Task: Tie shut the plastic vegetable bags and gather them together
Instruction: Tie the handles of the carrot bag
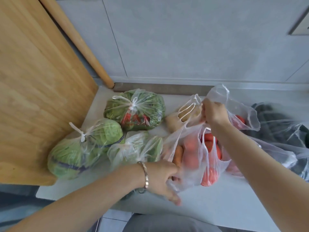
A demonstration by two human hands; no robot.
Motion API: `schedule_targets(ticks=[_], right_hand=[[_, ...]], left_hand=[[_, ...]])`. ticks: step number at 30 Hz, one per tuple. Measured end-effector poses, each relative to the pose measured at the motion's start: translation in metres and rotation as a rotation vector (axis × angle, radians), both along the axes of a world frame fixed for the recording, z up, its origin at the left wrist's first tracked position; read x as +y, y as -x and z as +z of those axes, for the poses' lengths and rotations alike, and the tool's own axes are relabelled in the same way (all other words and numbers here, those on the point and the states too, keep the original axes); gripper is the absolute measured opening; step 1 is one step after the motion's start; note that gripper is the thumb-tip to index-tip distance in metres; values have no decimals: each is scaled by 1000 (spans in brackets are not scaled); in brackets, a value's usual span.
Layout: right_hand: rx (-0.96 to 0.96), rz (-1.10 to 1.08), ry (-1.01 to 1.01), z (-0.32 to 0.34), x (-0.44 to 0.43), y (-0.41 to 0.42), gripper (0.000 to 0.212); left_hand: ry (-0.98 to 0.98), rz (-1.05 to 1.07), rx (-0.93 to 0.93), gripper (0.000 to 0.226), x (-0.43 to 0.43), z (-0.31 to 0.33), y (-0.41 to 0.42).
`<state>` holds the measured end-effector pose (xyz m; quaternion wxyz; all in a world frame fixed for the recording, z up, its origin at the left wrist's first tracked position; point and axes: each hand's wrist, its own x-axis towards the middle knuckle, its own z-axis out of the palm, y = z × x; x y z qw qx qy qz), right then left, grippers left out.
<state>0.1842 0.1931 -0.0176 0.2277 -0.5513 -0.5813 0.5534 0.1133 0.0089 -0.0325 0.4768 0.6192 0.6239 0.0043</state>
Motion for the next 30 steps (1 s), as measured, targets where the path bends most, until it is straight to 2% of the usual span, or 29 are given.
schedule_targets(ticks=[1, 3, 8, 10, 14, 16, 19, 22, 25, 28, 30], right_hand=[[10, -34, -17, 2, 2, 1, 29], [-6, -99, -74, 5, -1, -2, 20], [26, -164, -208, 10, -22, -22, 38], [22, -108, -262, 17, -33, -25, 45], [-51, 128, -308, 29, -54, -20, 35], [-38, 205, -267, 34, -61, -18, 36], [0, 285, -207, 41, -66, -17, 31], [29, 316, -207, 41, -63, -19, 28], [72, 323, -263, 37, -61, -22, 29], [110, 351, -344, 33, -58, -26, 30], [223, 350, -283, 29, -56, -28, 21]], left_hand=[[-39, 7, 84, 34, 2, -3, 2], [-149, 120, 206, 25, 6, -5, 12], [-295, 527, 161, 27, 7, -17, 60], [-314, 647, 186, 29, 6, -23, 80], [-346, 839, 304, 34, 6, -21, 119], [-355, 905, 291, 30, 5, -24, 130], [-405, 1025, 177, 30, 4, -27, 128], [-505, 1141, -79, 31, 10, -12, 105], [-513, 1261, -324, 32, 22, 11, 88], [-364, 1261, -454, 19, 36, 25, 78], [-279, 1267, -628, 37, 37, 38, 70]])
